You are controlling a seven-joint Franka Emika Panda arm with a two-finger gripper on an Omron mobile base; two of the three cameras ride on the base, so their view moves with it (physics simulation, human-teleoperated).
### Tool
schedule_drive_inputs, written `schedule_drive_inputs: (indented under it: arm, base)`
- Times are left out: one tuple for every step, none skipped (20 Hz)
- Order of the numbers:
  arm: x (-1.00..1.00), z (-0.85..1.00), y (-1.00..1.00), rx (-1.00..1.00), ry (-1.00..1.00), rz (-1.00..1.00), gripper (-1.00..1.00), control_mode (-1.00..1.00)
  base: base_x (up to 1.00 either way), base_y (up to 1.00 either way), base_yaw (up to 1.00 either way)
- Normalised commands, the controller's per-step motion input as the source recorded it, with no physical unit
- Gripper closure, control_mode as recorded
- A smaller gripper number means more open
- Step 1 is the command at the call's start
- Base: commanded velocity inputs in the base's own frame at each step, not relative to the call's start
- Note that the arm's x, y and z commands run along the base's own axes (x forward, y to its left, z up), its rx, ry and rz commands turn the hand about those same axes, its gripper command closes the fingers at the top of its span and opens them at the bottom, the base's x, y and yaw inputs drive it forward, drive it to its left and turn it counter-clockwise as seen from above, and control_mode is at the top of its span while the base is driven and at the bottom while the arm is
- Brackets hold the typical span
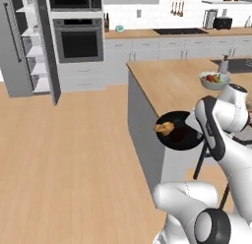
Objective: Pick the chicken drumstick and avocado from their plates and place them in the bowl. Then put the bowl in the fridge.
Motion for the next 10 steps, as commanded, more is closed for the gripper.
schedule_drive_inputs:
  arm:
    - [0.00, 0.00, 0.00, 0.00, 0.00, 0.00, 1.00, 1.00]
    - [0.00, 0.00, 0.00, 0.00, 0.00, 0.00, 1.00, 1.00]
    - [0.00, 0.00, 0.00, 0.00, 0.00, 0.00, 1.00, 1.00]
    - [0.00, 0.00, 0.00, 0.00, 0.00, 0.00, 1.00, 1.00]
    - [0.00, 0.00, 0.00, 0.00, 0.00, 0.00, 1.00, 1.00]
    - [0.00, 0.00, 0.00, 0.00, 0.00, 0.00, 1.00, 1.00]
    - [0.00, 0.00, 0.00, 0.00, 0.00, 0.00, 1.00, 1.00]
    - [0.00, 0.00, 0.00, 0.00, 0.00, 0.00, 1.00, 1.00]
    - [0.00, 0.00, 0.00, 0.00, 0.00, 0.00, 1.00, 1.00]
    - [0.00, 0.00, 0.00, 0.00, 0.00, 0.00, 1.00, 1.00]
  base:
    - [0.77, 1.00, -0.03]
    - [1.00, 1.00, -0.02]
    - [1.00, 1.00, -0.03]
    - [1.00, 1.00, -0.01]
    - [1.00, 1.00, -0.01]
    - [1.00, 1.00, -0.02]
    - [1.00, 1.00, -0.03]
    - [1.00, 1.00, -0.02]
    - [1.00, 1.00, -0.01]
    - [1.00, 1.00, -0.01]
